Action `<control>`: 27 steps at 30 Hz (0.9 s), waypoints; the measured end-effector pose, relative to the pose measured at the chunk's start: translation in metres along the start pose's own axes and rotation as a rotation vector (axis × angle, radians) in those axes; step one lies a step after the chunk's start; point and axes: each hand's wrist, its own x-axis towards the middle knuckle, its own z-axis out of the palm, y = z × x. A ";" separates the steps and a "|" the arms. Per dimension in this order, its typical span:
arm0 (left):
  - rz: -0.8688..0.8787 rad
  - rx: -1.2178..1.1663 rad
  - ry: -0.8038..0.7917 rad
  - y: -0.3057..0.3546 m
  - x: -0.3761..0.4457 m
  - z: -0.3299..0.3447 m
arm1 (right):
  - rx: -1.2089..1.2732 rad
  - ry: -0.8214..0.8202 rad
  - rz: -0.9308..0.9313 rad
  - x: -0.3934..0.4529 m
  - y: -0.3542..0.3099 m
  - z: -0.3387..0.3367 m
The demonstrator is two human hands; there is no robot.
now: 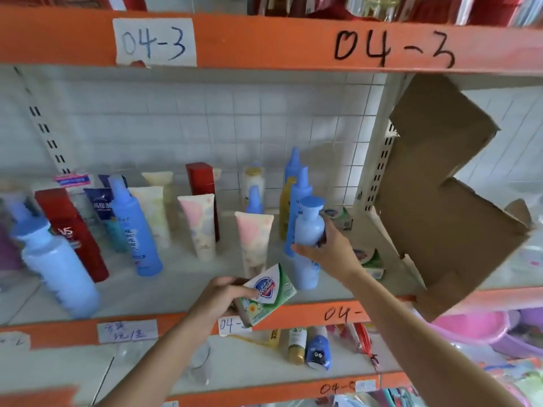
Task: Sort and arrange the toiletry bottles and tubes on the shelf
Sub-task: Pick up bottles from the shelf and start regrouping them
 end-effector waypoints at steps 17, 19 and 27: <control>0.146 0.030 -0.181 0.011 -0.011 0.045 | -0.080 -0.267 0.038 -0.017 0.039 -0.049; 0.165 0.011 -0.199 0.012 -0.006 0.060 | 0.066 -0.416 0.090 -0.028 0.047 -0.058; 0.385 0.184 0.243 0.006 0.028 0.100 | 0.069 -0.236 0.091 -0.039 0.059 -0.086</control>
